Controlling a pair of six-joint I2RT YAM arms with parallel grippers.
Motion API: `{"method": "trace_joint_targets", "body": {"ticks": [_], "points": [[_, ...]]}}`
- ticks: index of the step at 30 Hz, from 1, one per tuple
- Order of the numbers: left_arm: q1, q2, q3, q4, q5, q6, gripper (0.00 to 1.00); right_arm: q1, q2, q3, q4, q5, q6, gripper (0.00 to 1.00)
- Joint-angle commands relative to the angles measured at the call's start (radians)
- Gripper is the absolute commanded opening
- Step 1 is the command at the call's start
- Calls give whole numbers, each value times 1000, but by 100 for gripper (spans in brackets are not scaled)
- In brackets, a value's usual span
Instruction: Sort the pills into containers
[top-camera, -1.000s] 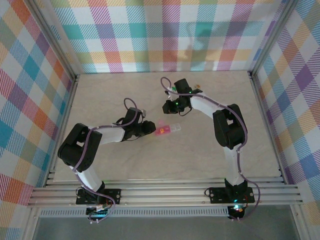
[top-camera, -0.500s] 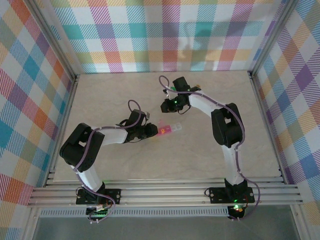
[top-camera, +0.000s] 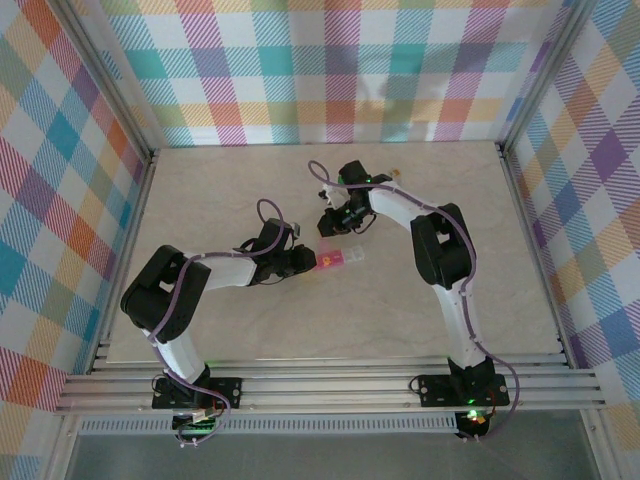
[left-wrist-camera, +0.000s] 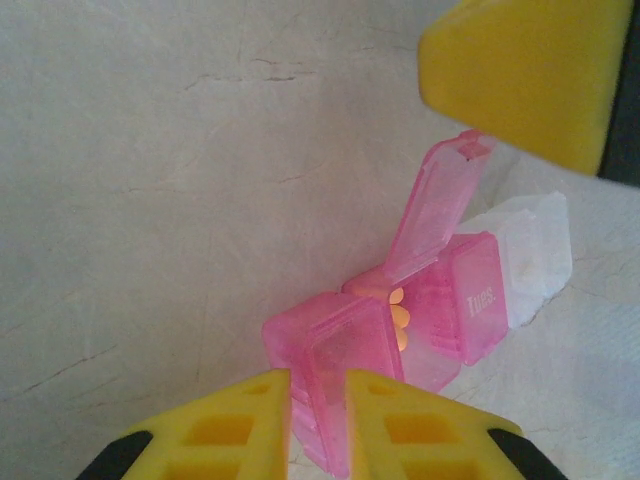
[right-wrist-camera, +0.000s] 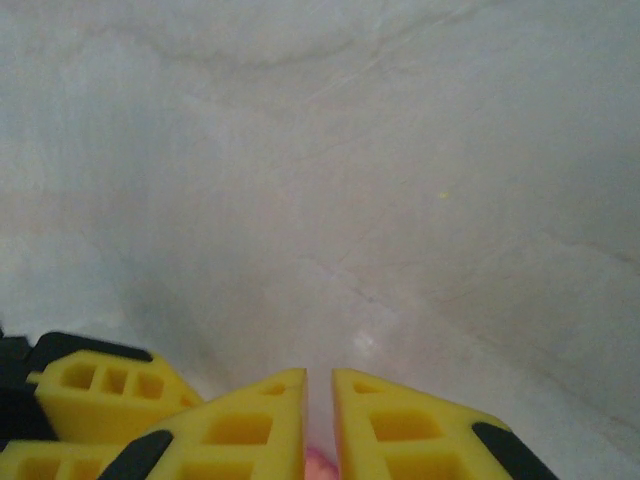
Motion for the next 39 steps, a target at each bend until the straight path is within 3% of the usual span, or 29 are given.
{"method": "trace_joint_targets", "body": {"ticks": [1, 13, 20, 28, 39], "points": [[-6, 49, -9, -72, -68, -6, 20, 13, -13, 20, -83, -76, -85, 17], [-7, 55, -11, -51, -91, -29, 19, 29, -123, -81, -111, -38, -138, 17], [-6, 55, -12, -45, -95, -37, 19, 64, -147, -128, -119, 59, -119, 16], [-6, 51, -16, -44, -101, -40, 19, 82, -180, -158, -113, 191, -49, 0], [-7, 50, -14, -41, -101, -44, 19, 100, -184, -113, -157, 260, -7, 0]]}}
